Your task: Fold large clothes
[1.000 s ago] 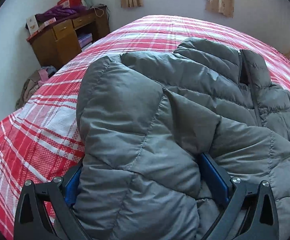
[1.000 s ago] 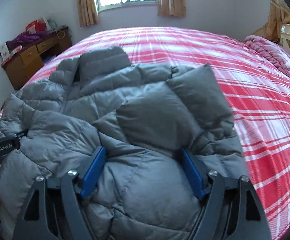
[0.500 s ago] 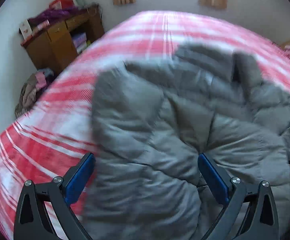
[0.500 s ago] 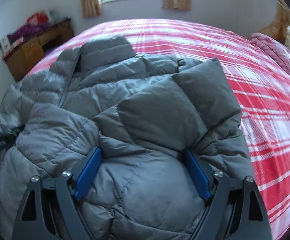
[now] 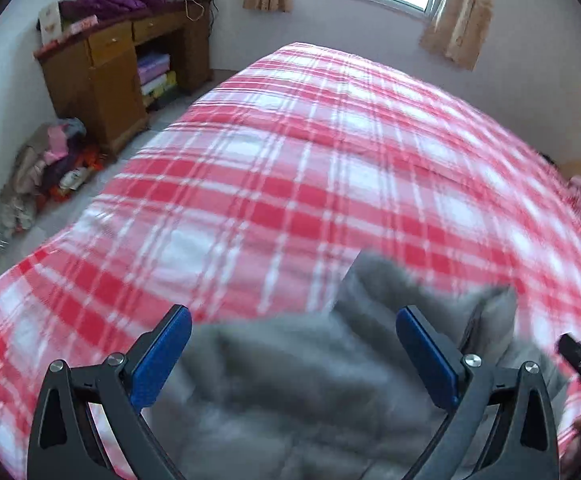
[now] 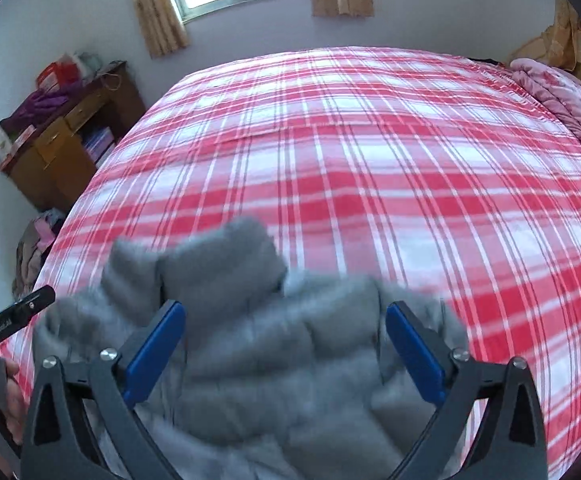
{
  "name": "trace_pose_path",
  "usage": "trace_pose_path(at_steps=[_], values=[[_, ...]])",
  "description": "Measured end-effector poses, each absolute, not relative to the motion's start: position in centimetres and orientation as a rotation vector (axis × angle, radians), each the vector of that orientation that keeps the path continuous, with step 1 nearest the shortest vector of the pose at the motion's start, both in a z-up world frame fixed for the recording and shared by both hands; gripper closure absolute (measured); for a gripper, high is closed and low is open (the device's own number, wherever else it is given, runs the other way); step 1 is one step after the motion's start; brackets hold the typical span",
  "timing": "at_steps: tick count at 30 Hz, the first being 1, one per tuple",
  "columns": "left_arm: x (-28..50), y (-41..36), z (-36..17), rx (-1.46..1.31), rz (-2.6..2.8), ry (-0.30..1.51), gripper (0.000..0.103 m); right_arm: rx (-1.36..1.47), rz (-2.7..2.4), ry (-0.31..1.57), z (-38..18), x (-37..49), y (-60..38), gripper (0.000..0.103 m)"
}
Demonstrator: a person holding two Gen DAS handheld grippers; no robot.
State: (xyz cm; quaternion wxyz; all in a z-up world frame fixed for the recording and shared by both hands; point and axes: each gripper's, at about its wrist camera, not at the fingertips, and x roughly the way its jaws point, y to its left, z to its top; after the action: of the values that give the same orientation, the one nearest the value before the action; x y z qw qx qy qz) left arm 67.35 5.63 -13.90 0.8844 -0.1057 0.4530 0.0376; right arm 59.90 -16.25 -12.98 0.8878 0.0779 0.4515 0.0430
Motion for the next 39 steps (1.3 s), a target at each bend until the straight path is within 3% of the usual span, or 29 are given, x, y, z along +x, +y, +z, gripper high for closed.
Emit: trace_pose_path(at_steps=[8, 14, 15, 16, 17, 18, 20, 23, 30, 39], values=[[74.7, 2.0, -17.1, -0.157, 0.065, 1.019, 0.001, 0.194, 0.084, 1.017, -15.0, 68.1, -14.6, 0.001], [74.3, 1.2, -19.2, -0.138, -0.009, 1.054, 0.001, 0.084, 0.119, 1.103, -17.8, 70.3, -13.0, 0.003], [73.7, 1.3, -19.0, -0.144, -0.03, 1.046, 0.006, 0.075, 0.13, 1.103, -17.9, 70.1, -13.1, 0.007], [73.0, 1.3, -18.8, -0.141, -0.052, 1.039, 0.012, 0.074, 0.148, 1.102, -17.8, 69.7, -13.3, 0.02], [72.2, 1.4, -18.5, -0.137, -0.092, 1.04, 0.033, 0.069, 0.175, 1.114, -17.8, 69.2, -13.5, 0.037], [71.7, 1.3, -18.3, -0.14, -0.13, 1.047, 0.056, 0.063, 0.196, 1.128, -17.7, 68.6, -13.7, 0.046], [70.1, 1.4, -17.4, -0.142, -0.194, 1.038, 0.076, 0.051, 0.221, 1.126, -17.1, 67.5, -14.2, 0.081], [67.0, 1.4, -15.4, -0.094, -0.221, 0.955, 0.086, 0.036, 0.253, 1.096, -15.5, 65.1, -14.8, 0.092], [61.0, 2.2, -15.3, -0.042, -0.212, 0.862, 0.095, -0.043, 0.265, 0.991, -13.0, 59.2, -15.9, 0.096], [59.8, 3.6, -20.3, -0.088, -0.149, 0.927, 0.096, -0.034, 0.215, 0.987, -18.4, 55.1, -17.5, 0.098]])
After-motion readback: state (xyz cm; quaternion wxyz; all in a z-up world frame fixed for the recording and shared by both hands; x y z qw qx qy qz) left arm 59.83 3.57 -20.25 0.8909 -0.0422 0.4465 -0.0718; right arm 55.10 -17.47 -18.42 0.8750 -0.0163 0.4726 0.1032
